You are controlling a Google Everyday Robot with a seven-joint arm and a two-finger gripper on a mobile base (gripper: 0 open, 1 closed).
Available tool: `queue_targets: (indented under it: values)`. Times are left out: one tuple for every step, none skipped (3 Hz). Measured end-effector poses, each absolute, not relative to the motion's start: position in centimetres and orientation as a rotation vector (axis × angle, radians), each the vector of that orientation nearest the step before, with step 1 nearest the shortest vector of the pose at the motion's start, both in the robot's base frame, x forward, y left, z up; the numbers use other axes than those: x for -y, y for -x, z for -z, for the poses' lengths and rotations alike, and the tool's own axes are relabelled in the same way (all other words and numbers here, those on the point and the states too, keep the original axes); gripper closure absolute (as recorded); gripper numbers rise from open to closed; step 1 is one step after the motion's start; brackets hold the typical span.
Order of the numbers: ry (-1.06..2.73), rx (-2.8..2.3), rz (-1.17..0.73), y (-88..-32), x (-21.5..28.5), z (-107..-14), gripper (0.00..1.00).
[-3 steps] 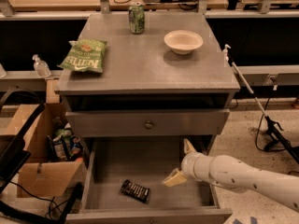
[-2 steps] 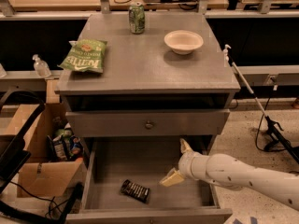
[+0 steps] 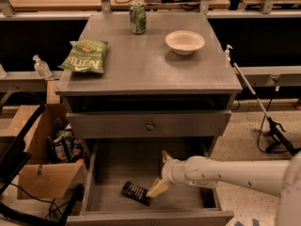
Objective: Pick rxbar chocolate from middle drawer and place on counter
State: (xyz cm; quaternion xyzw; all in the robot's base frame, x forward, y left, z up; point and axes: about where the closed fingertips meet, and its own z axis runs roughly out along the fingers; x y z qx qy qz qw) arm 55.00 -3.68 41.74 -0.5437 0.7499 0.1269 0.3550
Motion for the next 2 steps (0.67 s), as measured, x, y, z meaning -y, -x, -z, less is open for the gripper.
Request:
queue_targets:
  values:
    - [1.472,-1.921,-0.409,-54.5,0.4,-38.2,0.0]
    - [1.555,-1.909,-0.453,-53.5,-2.2,-35.9,0.0]
